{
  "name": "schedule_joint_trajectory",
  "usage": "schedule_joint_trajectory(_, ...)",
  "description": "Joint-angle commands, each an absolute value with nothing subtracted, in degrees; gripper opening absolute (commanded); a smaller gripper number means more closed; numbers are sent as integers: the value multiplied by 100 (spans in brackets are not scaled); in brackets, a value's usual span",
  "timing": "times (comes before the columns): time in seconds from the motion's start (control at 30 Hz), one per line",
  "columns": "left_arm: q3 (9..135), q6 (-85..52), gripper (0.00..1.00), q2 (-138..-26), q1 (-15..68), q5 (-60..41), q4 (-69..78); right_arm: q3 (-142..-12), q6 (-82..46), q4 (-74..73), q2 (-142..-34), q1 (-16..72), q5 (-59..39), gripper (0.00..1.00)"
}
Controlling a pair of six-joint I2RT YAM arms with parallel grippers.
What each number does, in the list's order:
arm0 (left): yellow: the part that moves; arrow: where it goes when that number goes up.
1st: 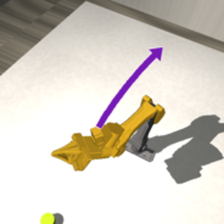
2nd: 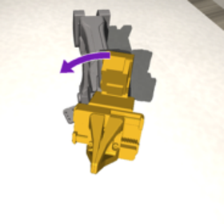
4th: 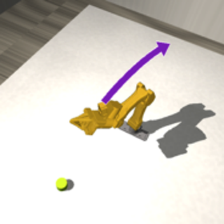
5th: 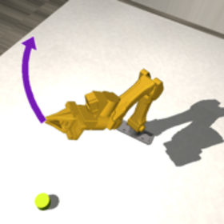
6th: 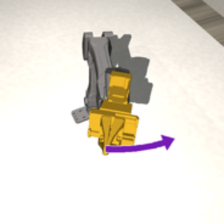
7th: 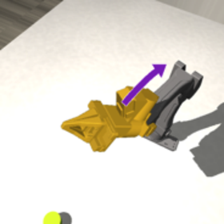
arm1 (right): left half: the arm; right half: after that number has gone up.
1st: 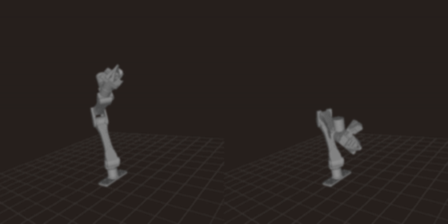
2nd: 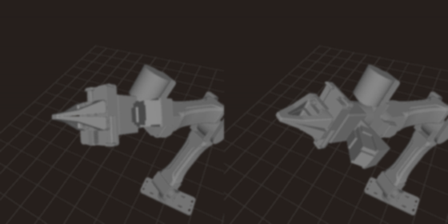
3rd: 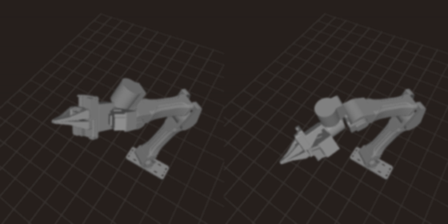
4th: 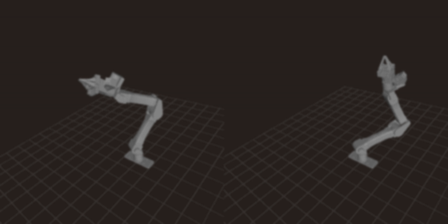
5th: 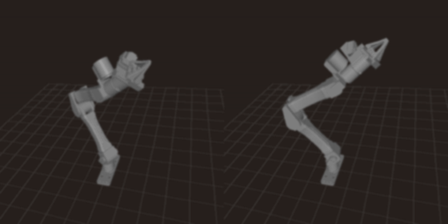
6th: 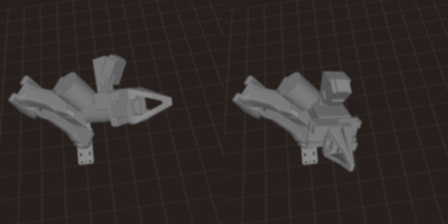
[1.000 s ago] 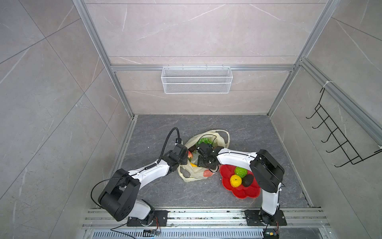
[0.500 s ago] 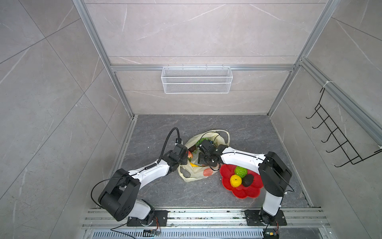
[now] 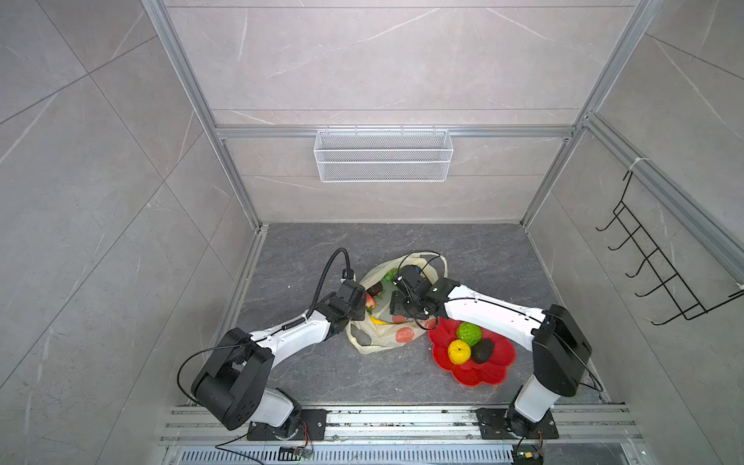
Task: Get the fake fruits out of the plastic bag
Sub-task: 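Lift the dark green fruit out of the bag over the red plate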
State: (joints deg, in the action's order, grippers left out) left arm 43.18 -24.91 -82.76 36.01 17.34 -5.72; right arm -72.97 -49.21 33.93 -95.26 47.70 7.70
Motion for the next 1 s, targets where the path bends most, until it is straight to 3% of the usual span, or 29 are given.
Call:
schedule_joint_trajectory(0.0, 4456, -2452, 18, -8257, 3583, 1678, -507, -7096, -4790, 3959, -8940, 4792, 1022, 62)
schedule_joint_trajectory(0.97, 4509, -2439, 18, -8468, 3585, 1721, -494, -5234, -5634, 6693, -6256, 4938, 736, 59)
